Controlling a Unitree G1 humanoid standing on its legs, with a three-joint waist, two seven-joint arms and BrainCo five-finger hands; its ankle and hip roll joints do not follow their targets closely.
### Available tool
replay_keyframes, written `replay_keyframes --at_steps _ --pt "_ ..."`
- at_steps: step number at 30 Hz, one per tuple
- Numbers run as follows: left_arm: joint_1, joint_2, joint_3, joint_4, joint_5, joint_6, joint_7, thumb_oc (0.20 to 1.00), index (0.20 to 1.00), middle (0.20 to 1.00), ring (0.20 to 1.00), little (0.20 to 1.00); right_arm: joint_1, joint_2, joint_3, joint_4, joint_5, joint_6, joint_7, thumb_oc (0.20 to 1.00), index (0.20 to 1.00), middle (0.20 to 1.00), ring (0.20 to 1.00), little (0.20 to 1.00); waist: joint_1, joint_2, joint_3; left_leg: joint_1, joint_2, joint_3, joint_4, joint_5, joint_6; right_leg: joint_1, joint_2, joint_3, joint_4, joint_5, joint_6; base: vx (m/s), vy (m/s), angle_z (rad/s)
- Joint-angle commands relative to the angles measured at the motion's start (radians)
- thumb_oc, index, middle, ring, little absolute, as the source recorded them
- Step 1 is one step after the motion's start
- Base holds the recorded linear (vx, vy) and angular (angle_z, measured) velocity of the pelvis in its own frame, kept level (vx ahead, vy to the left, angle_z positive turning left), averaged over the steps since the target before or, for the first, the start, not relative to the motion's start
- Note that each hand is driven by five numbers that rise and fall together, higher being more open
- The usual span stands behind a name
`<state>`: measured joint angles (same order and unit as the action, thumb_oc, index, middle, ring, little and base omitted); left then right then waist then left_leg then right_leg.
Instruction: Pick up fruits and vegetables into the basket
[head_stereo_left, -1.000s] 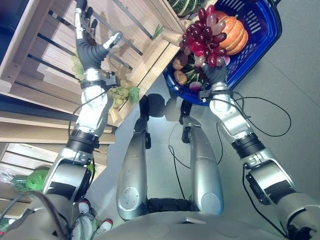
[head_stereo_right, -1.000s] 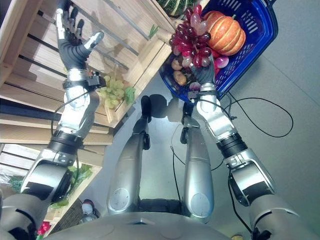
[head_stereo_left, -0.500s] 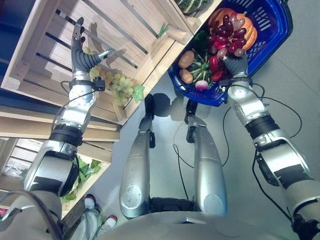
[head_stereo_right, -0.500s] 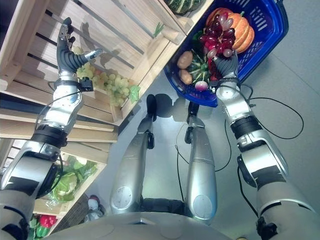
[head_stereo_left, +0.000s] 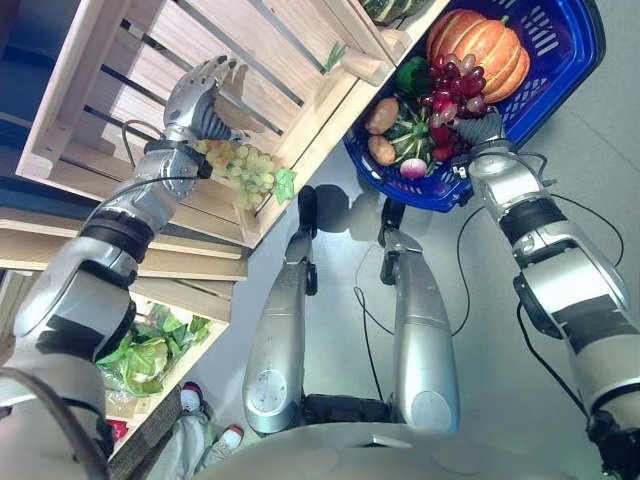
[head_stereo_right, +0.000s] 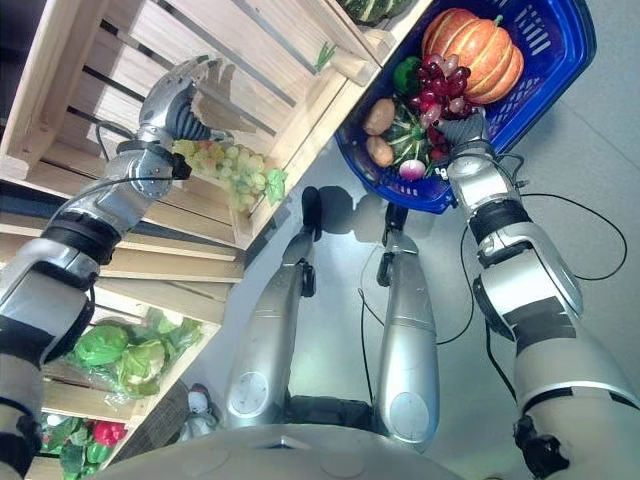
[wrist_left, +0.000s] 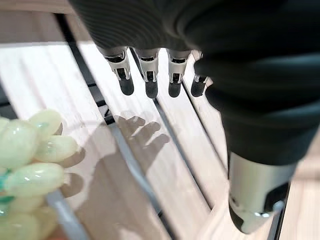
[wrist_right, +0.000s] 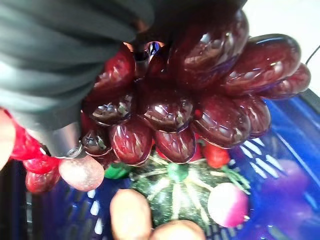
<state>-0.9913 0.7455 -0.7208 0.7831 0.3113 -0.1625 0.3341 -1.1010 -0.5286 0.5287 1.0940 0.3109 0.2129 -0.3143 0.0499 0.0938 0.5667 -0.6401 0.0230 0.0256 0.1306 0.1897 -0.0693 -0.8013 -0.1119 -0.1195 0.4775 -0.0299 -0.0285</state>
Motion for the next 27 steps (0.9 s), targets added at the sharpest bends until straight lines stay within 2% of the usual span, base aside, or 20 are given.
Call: replay_keyframes --at_steps 1,3,10,27 --pt "-0.033 -0.012 -0.01 0.057 0.066 0.002 -0.027 1.0 1.0 1.0 1.0 1.0 -0.056 -0.049 0.041 0.039 -0.034 0.004 0.009 0.203 0.203 0.203 0.203 0.203 -0.015 0.059 -0.047 -0.025 -0.036 0.039 0.131 -0.124 -0.004 0.077 0.005 -0.049 -0.101 0.003 0.089 0.0 0.0 0.0" --pt "-0.052 -0.019 -0.043 0.083 0.081 -0.001 -0.048 1.0 1.0 1.0 1.0 1.0 -0.072 -0.041 0.043 0.072 -0.036 0.012 0.008 1.0 1.0 1.0 1.0 1.0 -0.016 0.06 -0.047 -0.027 -0.036 0.039 0.131 -0.124 -0.003 0.075 0.007 -0.047 -0.101 0.006 0.09 0.0 0.0 0.0" --pt "-0.059 -0.054 -0.109 0.153 0.125 0.007 -0.088 1.0 1.0 1.0 1.0 1.0 -0.082 -0.014 0.04 0.09 -0.03 0.002 -0.041 1.0 1.0 1.0 1.0 1.0 -0.022 0.056 -0.047 -0.031 -0.034 0.042 0.126 -0.121 -0.002 0.07 0.017 -0.041 -0.107 0.014 0.092 0.0 0.0 0.0" --pt "0.029 -0.106 -0.163 0.244 0.191 0.011 -0.192 1.0 1.0 1.0 1.0 1.0 -0.038 -0.008 -0.014 0.006 0.001 -0.138 -0.213 1.0 1.0 1.0 1.0 1.0 -0.041 0.029 -0.047 -0.041 -0.026 0.04 0.117 -0.126 0.002 0.066 0.038 -0.024 -0.126 0.025 0.099 0.0 0.0 0.0"
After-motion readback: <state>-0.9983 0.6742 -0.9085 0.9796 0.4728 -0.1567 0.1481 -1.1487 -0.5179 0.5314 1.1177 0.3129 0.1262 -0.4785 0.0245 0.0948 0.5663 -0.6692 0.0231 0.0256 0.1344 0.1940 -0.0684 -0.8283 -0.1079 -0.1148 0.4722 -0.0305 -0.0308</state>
